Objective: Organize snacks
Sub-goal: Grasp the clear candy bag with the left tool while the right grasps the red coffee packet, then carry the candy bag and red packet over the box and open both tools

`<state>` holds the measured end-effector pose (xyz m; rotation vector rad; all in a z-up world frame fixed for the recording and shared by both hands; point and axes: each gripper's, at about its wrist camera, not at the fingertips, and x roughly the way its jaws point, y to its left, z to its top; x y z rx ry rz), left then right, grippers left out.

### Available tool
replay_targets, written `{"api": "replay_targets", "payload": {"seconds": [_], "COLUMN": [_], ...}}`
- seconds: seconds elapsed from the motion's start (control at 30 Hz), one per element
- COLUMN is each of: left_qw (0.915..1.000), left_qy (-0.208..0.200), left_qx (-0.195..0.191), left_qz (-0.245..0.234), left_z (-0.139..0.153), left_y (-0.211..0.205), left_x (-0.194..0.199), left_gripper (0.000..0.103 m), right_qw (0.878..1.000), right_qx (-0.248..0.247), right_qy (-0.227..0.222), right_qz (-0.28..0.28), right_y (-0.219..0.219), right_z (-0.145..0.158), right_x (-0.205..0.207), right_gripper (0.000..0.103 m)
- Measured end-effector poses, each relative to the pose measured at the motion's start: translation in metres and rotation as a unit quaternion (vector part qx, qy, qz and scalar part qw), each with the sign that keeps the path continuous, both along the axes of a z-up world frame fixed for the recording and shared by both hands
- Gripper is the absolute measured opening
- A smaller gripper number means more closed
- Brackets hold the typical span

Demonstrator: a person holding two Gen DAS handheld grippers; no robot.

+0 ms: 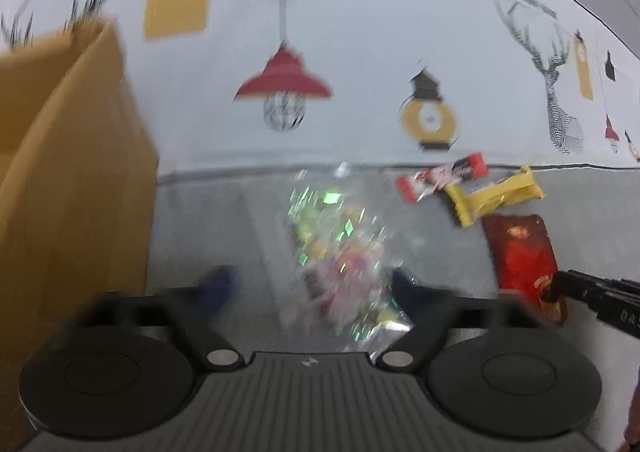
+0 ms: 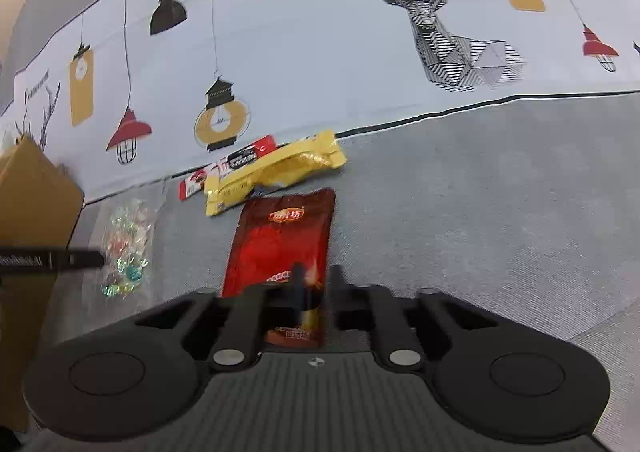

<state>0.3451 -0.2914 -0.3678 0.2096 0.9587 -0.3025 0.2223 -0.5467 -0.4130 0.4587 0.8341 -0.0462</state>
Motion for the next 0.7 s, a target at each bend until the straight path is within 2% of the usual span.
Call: {"api": "replay_targets", "payload": {"seconds": [0.03,0.07,0.17,0.27,0.33,0.4,0.43,0.47,0.5,0.57,0.6,0.63,0.67,0.7], "left_qw": [0.9999,1.0,0.9995,0.9985,0.9997,0.9999,0.9999,0.9998,0.9997,0.9995,0.9994,0.9993,0.9991,0.999], "left_qy": [-0.008,-0.005,0.029,0.047,0.006,0.0,0.0,-0.007,-0.011,0.002,0.005,0.009,0.011,0.012], "left_qx": [0.006,0.005,-0.003,0.012,0.019,0.016,0.011,0.008,0.005,-0.012,-0.019,-0.023,-0.028,-0.034], "left_qz": [-0.003,-0.006,0.008,0.027,0.012,-0.004,-0.006,-0.014,-0.022,-0.028,-0.028,-0.029,-0.029,-0.028], "left_z": [0.001,0.0,-0.013,-0.038,-0.044,-0.046,-0.044,-0.039,-0.034,-0.027,-0.026,-0.025,-0.024,-0.023], "left_y": [-0.007,-0.013,-0.023,-0.031,-0.036,-0.038,-0.036,-0.034,-0.032,-0.027,-0.023,-0.021,-0.018,-0.015], "left_x": [0.0,0.002,0.015,0.029,0.023,0.021,0.02,0.017,0.015,0.013,0.011,0.008,0.006,0.002], "left_gripper": [0.096,0.096,0.096,0.103,0.103,0.099,0.095,0.074,0.05,0.032,0.028,0.027,0.024,0.021], "right_qw": [1.0,1.0,0.999,0.999,0.999,0.998,0.996,0.992,0.99,0.992,0.994,0.995,0.996,0.996], "right_qx": [0.001,0.001,0.0,-0.012,-0.03,-0.056,-0.081,-0.118,-0.129,-0.116,-0.105,-0.094,-0.09,-0.088], "right_qy": [-0.008,-0.015,-0.034,-0.018,-0.008,-0.006,-0.005,-0.002,-0.003,-0.007,-0.008,-0.009,-0.008,-0.009], "right_qz": [0.002,0.007,0.022,0.032,0.035,0.038,0.044,0.046,0.049,0.037,0.029,0.02,0.01,0.0], "right_y": [0.003,0.007,0.018,0.03,0.038,0.046,0.051,0.057,0.059,0.054,0.049,0.043,0.039,0.034], "right_z": [0.002,0.004,0.01,0.003,-0.003,-0.007,-0.01,-0.01,-0.009,-0.005,-0.004,-0.002,-0.001,0.001], "right_x": [0.001,0.002,0.009,0.021,0.027,0.03,0.03,0.03,0.029,0.027,0.025,0.024,0.023,0.02], "right_gripper": [0.047,0.06,0.075,0.079,0.081,0.082,0.073,0.062,0.059,0.044,0.041,0.033,0.021,0.02]}}
